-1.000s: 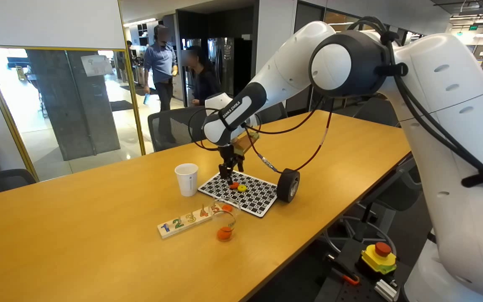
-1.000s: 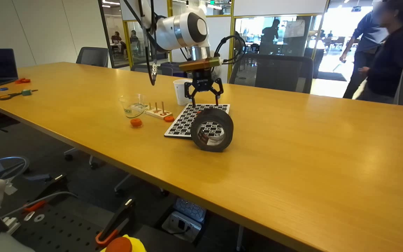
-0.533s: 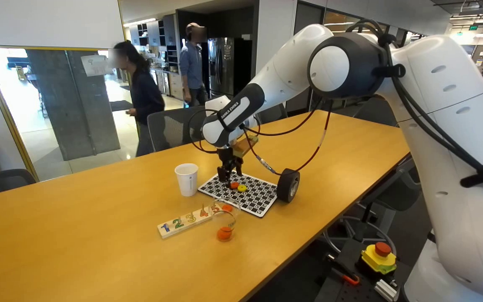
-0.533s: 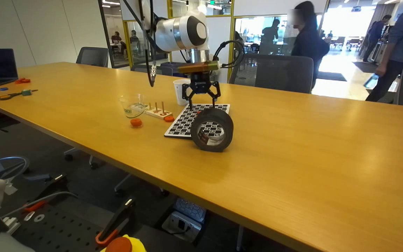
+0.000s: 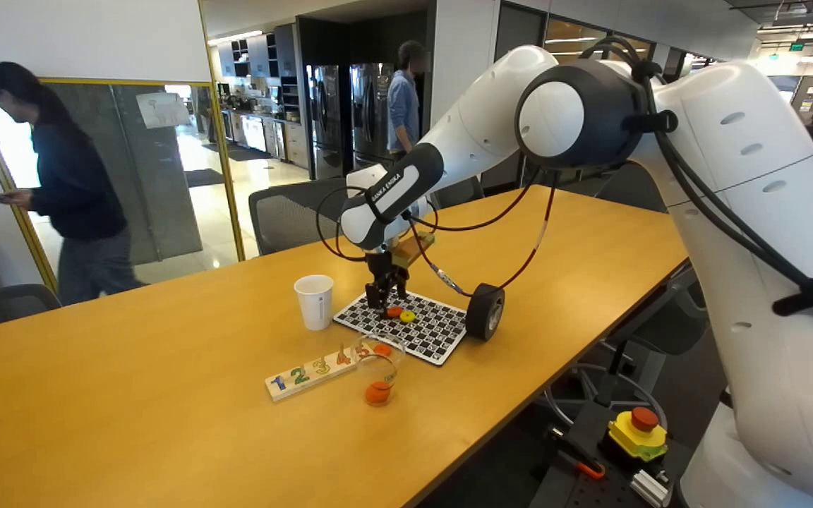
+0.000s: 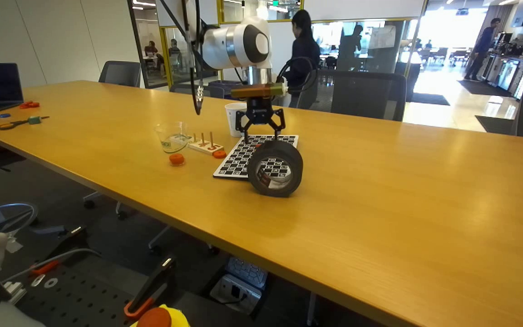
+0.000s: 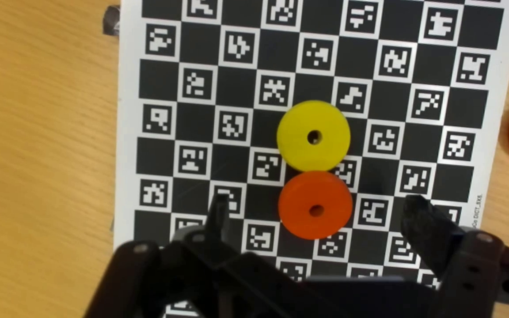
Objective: Pick up the orange objects from the table and put them in the colorless cup, then pick up the yellow objects and put them in the white cup
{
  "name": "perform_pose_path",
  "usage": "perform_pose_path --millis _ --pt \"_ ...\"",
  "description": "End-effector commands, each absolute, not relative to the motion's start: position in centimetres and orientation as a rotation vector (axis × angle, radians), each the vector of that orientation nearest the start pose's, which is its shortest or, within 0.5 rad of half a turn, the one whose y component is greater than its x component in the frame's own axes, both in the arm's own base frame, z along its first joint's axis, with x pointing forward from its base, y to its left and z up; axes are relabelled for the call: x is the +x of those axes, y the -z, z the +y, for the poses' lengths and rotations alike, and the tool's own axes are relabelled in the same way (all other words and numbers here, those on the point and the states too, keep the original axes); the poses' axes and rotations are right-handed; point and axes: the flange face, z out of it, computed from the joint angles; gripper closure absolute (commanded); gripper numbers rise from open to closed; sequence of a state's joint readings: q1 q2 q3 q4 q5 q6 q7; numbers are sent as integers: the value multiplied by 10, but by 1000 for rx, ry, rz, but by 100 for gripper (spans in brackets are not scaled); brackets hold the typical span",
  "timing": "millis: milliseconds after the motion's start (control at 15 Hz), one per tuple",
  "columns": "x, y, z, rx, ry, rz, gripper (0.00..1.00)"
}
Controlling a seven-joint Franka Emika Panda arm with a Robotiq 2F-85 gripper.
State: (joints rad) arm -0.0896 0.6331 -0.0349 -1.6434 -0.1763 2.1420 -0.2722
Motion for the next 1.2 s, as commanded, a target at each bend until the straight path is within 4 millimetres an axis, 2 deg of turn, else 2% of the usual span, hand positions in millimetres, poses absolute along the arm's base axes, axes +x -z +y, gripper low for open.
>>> perform_pose_path --millis 0,200,267,333,800,867,1067,1133 --pt "674 -240 -90 -3203 -264 -428 0" --pt "674 -239 -90 -3198 -263 -432 0" --pt "675 -239 -90 -3200 -256 -437 25" --pt "675 -239 -90 -3199 -257 -438 26" --pt "675 -237 -88 -3197 -261 -444 80" --pt "675 -238 -88 -3197 -264 -443 83" --pt "666 -248 -84 -3213 -233 -441 81" --pt "661 -259 -80 -3226 -213 -452 81"
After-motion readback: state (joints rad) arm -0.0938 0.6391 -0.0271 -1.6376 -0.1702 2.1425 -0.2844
